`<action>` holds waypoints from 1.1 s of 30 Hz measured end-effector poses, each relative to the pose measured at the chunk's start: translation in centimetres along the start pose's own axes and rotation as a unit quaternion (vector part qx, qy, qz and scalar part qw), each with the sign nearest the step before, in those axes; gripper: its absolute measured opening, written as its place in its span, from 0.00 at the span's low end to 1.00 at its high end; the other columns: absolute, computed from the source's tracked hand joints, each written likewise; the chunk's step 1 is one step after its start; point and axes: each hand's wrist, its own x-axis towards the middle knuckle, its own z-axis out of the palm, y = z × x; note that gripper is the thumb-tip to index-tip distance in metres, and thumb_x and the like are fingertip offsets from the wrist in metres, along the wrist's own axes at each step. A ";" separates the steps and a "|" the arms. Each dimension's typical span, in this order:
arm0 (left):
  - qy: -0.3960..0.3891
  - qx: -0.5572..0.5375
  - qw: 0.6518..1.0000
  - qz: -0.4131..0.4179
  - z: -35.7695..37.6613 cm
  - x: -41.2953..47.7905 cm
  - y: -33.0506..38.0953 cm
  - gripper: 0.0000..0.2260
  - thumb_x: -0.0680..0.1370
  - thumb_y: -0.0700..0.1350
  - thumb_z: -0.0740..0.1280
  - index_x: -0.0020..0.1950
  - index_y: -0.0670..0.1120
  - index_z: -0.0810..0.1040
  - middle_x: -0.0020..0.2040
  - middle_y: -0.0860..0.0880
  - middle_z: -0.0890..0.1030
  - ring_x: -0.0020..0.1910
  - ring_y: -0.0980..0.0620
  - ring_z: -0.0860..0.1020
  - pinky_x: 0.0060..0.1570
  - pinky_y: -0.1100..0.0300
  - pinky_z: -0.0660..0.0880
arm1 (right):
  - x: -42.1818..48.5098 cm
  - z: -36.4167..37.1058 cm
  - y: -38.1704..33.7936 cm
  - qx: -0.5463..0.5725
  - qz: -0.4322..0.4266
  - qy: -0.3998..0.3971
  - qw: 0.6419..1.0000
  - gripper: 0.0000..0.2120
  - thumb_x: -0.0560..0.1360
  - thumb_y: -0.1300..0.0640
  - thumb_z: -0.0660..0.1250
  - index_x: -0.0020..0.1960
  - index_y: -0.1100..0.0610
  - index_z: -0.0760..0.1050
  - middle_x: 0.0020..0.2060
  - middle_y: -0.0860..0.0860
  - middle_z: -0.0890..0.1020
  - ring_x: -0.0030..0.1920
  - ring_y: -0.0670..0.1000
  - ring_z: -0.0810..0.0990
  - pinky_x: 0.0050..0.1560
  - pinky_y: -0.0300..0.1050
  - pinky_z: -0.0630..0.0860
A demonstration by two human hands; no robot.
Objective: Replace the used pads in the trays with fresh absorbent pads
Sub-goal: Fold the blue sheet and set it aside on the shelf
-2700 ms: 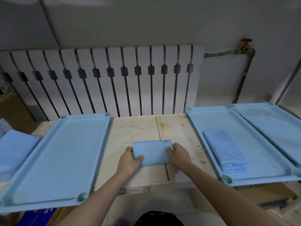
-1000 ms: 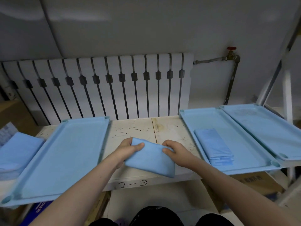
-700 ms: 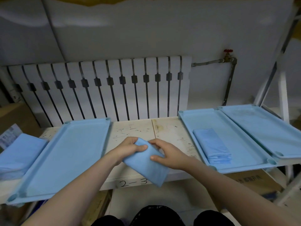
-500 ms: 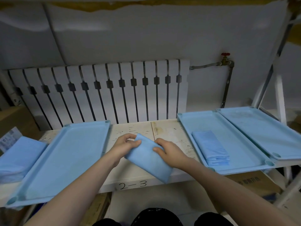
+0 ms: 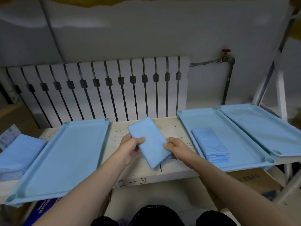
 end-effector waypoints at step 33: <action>-0.180 0.459 0.870 0.002 18.5 1.6 -9.3 0.21 0.79 0.37 0.60 0.72 0.47 0.68 0.70 0.49 0.70 0.68 0.52 0.68 0.62 0.63 0.65 | 0.6 -17.7 7.3 -0.082 0.279 0.225 0.930 0.43 0.69 0.42 0.73 0.71 0.67 0.61 0.67 0.61 0.69 0.65 0.61 0.71 0.55 0.53 0.70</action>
